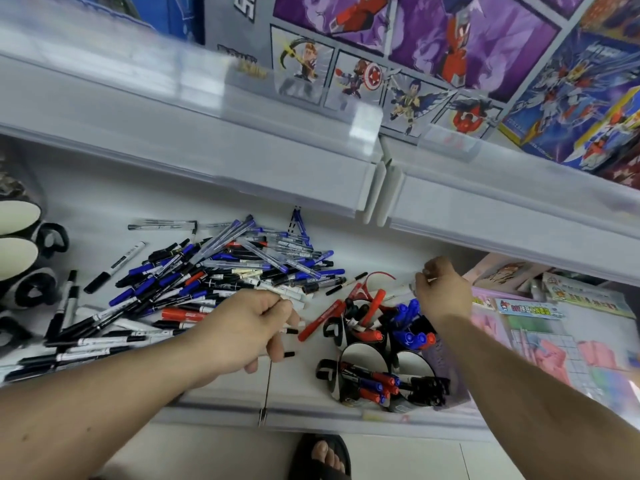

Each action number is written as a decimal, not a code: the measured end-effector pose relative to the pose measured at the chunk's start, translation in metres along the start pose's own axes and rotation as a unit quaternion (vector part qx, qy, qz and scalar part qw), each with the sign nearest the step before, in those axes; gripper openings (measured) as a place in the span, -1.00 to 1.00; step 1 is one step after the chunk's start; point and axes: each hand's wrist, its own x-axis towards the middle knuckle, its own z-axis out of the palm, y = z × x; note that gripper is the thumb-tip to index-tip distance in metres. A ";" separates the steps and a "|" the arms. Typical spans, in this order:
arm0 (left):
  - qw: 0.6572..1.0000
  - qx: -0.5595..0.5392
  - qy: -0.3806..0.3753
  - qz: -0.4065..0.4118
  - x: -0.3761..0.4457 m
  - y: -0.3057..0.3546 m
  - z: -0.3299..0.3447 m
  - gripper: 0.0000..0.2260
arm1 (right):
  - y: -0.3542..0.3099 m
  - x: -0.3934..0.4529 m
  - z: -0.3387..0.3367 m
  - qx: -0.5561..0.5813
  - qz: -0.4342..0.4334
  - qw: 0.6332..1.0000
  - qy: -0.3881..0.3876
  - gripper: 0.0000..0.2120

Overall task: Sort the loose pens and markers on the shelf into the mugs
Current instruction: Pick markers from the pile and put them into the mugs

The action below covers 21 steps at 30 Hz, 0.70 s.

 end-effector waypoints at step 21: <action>0.983 0.179 0.020 -0.036 0.008 0.002 -0.043 -0.90 | -0.145 -0.014 0.090 0.123 0.136 0.950 -0.252 -0.84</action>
